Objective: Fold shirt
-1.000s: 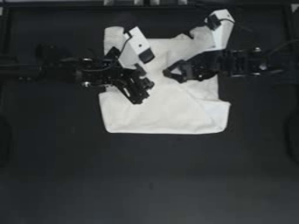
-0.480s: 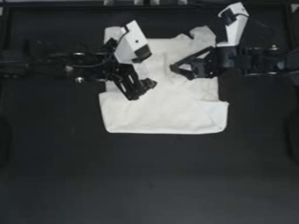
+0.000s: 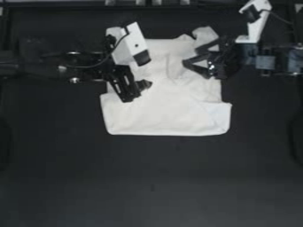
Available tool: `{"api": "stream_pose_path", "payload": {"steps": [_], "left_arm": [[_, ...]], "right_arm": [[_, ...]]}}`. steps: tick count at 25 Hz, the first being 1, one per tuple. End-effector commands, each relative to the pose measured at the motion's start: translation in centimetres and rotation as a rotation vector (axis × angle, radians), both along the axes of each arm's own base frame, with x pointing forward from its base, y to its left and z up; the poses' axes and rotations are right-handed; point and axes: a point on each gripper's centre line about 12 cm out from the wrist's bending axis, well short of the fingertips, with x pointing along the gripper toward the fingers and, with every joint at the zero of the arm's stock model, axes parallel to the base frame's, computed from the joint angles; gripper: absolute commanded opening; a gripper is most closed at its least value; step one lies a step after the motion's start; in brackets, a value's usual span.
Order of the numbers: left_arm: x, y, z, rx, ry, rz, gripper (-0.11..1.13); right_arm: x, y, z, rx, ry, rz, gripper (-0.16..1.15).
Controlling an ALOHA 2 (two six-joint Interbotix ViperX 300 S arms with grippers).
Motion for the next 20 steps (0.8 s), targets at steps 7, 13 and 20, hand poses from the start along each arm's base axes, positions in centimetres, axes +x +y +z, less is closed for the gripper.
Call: {"api": "stream_pose_path", "payload": {"steps": [7, 13, 20], "left_arm": [[-2.3, -3.2, 5.2, 0.024, 0.036, -0.037, 1.02], [-2.7, -4.0, 4.8, 0.015, 0.098, -0.046, 1.02], [-2.8, -5.1, 4.5, 0.017, 0.137, -0.074, 1.02]], "right_arm": [[-1.6, 2.6, 1.3, -0.097, 0.098, -0.026, 0.97], [-2.0, 4.2, 1.6, -0.095, 0.172, -0.056, 0.97], [-1.9, 5.8, 2.4, -0.112, 0.311, 0.012, 0.97]]}}
